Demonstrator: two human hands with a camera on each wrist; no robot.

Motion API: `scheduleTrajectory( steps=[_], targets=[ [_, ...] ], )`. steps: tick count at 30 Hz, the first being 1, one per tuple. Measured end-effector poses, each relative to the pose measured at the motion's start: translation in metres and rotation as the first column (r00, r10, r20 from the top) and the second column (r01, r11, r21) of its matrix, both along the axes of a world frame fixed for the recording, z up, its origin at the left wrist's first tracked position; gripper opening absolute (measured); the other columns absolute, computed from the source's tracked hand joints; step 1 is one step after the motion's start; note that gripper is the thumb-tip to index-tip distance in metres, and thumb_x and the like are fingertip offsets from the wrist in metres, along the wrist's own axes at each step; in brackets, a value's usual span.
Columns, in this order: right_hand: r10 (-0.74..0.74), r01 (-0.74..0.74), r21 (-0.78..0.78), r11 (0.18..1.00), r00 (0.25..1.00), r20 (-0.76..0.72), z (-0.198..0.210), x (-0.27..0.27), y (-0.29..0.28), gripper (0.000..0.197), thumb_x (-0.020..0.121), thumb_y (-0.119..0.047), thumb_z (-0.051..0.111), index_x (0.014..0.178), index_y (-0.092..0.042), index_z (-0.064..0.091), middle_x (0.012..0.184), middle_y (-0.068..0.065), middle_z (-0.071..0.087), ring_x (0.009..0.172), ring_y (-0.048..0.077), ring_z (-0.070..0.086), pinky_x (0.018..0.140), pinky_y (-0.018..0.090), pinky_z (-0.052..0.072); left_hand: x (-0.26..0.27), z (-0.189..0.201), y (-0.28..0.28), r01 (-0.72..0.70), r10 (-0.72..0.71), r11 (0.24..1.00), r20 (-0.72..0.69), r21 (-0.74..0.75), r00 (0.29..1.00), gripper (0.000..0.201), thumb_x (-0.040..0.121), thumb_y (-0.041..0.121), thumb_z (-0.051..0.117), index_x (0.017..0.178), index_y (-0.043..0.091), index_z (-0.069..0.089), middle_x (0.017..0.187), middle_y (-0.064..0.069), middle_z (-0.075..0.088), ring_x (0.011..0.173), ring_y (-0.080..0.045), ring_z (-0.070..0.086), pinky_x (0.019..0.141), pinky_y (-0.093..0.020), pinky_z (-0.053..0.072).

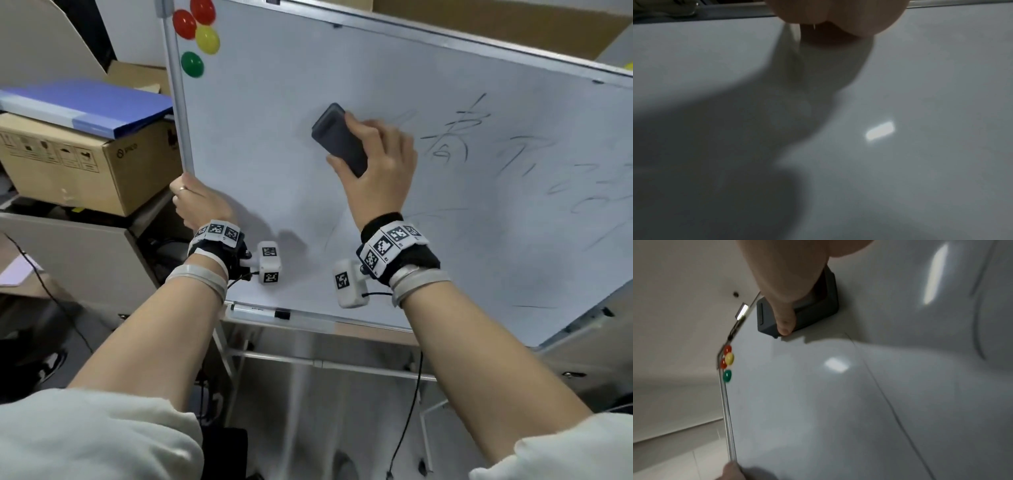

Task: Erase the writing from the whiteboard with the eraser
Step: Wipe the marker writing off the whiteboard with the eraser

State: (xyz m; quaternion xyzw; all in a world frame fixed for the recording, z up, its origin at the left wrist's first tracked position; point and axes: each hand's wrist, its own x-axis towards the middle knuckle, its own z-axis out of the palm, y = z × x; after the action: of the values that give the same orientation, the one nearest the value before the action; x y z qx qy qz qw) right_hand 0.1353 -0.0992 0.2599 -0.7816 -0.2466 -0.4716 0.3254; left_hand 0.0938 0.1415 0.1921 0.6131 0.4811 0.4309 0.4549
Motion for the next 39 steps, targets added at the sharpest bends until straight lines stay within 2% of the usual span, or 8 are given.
scheduleTrajectory(
  steps=[2, 8, 15, 18, 21, 24, 30, 39],
  targets=[
    [-0.019, 0.020, 0.030, 0.999, 1.000, -0.016, 0.002, 0.001, 0.000, 0.055, 0.072, -0.037, 0.084, 0.124, -0.026, 0.069, 0.111, 0.001, 0.064, 0.100, 0.031, 0.055, 0.084, 0.039, 0.043, 0.000, 0.000, 0.001, 0.007, -0.007, 1.000, -0.015, 0.002, 1.000, 0.047, 0.105, 0.041, 0.020, 0.125, 0.013, 0.053, 0.123, -0.012, 0.063, 0.117, -0.035, 0.056, 0.099, -0.044, 0.043],
    [0.041, -0.066, -0.215, 0.974, 0.992, -0.122, -0.040, -0.014, -0.009, 0.058, 0.068, -0.034, 0.090, 0.121, -0.023, 0.070, 0.104, 0.004, 0.063, 0.096, 0.033, 0.055, 0.078, 0.046, 0.046, 0.003, -0.005, -0.001, -0.001, 0.001, 1.000, -0.007, -0.015, 1.000, 0.045, 0.105, 0.039, 0.019, 0.122, 0.013, 0.052, 0.121, -0.011, 0.061, 0.117, -0.034, 0.055, 0.101, -0.044, 0.039],
    [-0.092, 0.092, 0.124, 0.988, 0.996, -0.005, 0.025, 0.008, -0.026, 0.054, 0.075, -0.039, 0.081, 0.125, -0.025, 0.068, 0.114, 0.001, 0.063, 0.101, 0.028, 0.056, 0.088, 0.029, 0.034, 0.000, 0.011, -0.014, -0.104, 0.103, 0.994, -0.057, -0.020, 0.993, 0.045, 0.102, 0.041, 0.027, 0.129, 0.017, 0.055, 0.131, -0.008, 0.057, 0.121, -0.029, 0.055, 0.101, -0.042, 0.043],
    [-0.011, 0.012, 0.023, 1.000, 0.999, -0.034, 0.010, 0.003, -0.022, 0.055, 0.072, -0.035, 0.084, 0.124, -0.024, 0.069, 0.111, 0.003, 0.063, 0.099, 0.031, 0.055, 0.085, 0.040, 0.043, 0.004, 0.048, -0.032, -0.147, 0.145, 0.980, 0.026, 0.136, 0.989, 0.054, 0.095, 0.034, 0.043, 0.145, 0.015, 0.043, 0.152, -0.005, 0.039, 0.137, -0.023, 0.045, 0.111, -0.037, 0.035],
    [0.103, -0.111, -0.139, 0.984, 0.993, -0.062, -0.011, 0.001, -0.029, 0.056, 0.071, -0.034, 0.086, 0.123, -0.023, 0.069, 0.108, 0.001, 0.063, 0.098, 0.032, 0.055, 0.081, 0.046, 0.046, 0.008, 0.095, -0.058, -0.063, 0.020, 0.888, 0.099, 0.455, 0.995, 0.064, 0.091, 0.027, 0.046, 0.150, 0.007, 0.034, 0.159, -0.011, 0.027, 0.147, -0.026, 0.030, 0.119, -0.036, 0.022],
    [0.110, -0.112, -0.098, 0.989, 0.994, -0.027, 0.003, 0.008, -0.045, 0.056, 0.073, -0.036, 0.084, 0.126, -0.024, 0.069, 0.108, 0.000, 0.063, 0.097, 0.031, 0.055, 0.084, 0.043, 0.046, 0.011, 0.132, -0.082, -0.016, -0.062, 0.778, 0.102, 0.628, 0.993, 0.062, 0.090, 0.028, 0.045, 0.150, 0.016, 0.038, 0.160, -0.007, 0.028, 0.149, -0.025, 0.025, 0.122, -0.038, 0.017],
    [-0.029, 0.029, 0.008, 1.000, 0.997, 0.071, 0.050, 0.024, -0.078, 0.055, 0.080, -0.041, 0.079, 0.132, -0.028, 0.065, 0.118, -0.002, 0.063, 0.104, 0.029, 0.053, 0.090, 0.040, 0.043, 0.031, 0.164, -0.132, 0.255, -0.210, 0.438, -0.178, 0.862, 0.961, 0.056, 0.095, 0.034, 0.040, 0.151, 0.031, 0.035, 0.163, 0.001, 0.021, 0.153, -0.030, 0.011, 0.123, -0.049, 0.004],
    [0.031, -0.017, 0.115, 0.993, 0.992, -0.120, 0.031, 0.026, -0.089, 0.056, 0.077, -0.041, 0.083, 0.126, -0.022, 0.063, 0.112, 0.004, 0.056, 0.104, 0.024, 0.050, 0.087, 0.033, 0.043, 0.047, 0.178, -0.128, 0.224, -0.175, 0.410, -0.164, 0.884, 0.971, 0.042, 0.090, 0.023, 0.038, 0.128, 0.032, 0.055, 0.138, 0.009, 0.049, 0.144, -0.023, 0.031, 0.122, -0.048, 0.015]
  ],
)
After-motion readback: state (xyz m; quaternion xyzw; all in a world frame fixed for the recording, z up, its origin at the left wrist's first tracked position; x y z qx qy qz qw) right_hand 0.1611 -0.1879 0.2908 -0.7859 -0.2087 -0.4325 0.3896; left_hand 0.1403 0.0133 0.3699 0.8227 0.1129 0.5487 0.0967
